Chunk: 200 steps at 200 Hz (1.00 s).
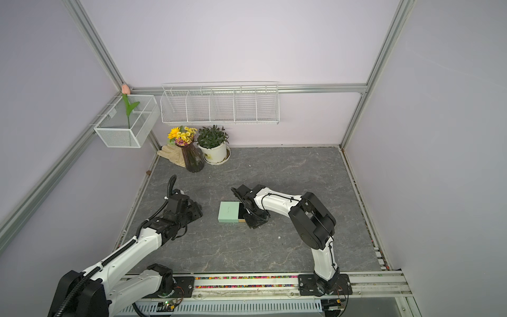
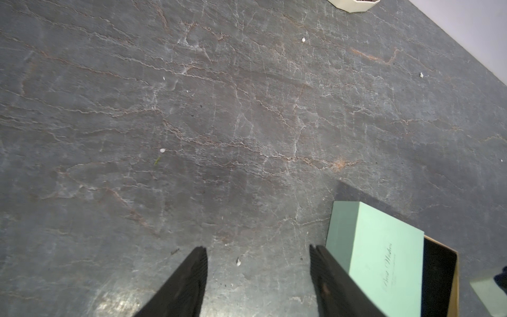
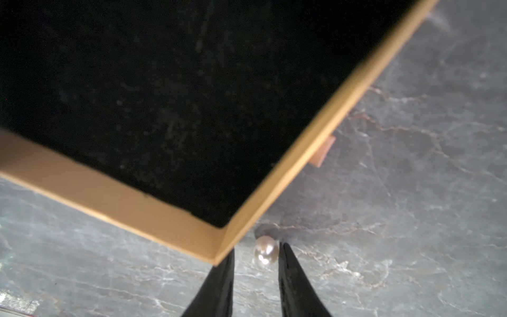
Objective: Place the earrings into the drawer-style jewelry box
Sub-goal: Pick up the earring from the center of the board.
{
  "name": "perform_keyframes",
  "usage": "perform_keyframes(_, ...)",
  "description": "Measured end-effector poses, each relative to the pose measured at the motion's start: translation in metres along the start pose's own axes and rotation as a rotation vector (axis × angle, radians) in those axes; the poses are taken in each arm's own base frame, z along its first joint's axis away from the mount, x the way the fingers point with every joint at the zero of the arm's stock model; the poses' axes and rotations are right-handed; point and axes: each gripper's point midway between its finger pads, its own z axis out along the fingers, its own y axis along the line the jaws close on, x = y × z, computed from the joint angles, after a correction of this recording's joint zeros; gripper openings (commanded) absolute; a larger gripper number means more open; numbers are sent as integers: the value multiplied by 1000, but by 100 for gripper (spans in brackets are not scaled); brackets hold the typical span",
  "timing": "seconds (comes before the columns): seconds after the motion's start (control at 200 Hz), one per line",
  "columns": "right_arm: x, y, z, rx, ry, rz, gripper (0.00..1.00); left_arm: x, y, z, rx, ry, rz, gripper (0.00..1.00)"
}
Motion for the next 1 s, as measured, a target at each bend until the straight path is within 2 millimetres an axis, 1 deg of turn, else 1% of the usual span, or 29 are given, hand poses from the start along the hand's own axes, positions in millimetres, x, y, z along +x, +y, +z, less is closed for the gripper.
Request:
perform_keyframes(0.415,0,0,4,6,16,-1,27,0,0,0,0,-1,0,63)
perform_keyframes(0.62,0,0,4,17,14,-8,31,0,0,0,0,0,0,63)
perform_keyframes(0.81,0,-2,5,34,17,-22,28,0,0,0,0,0,0,63)
perform_keyframes(1.0,0,-3,5,44,24,-32,26,1,0,0,-1,1,-1,63)
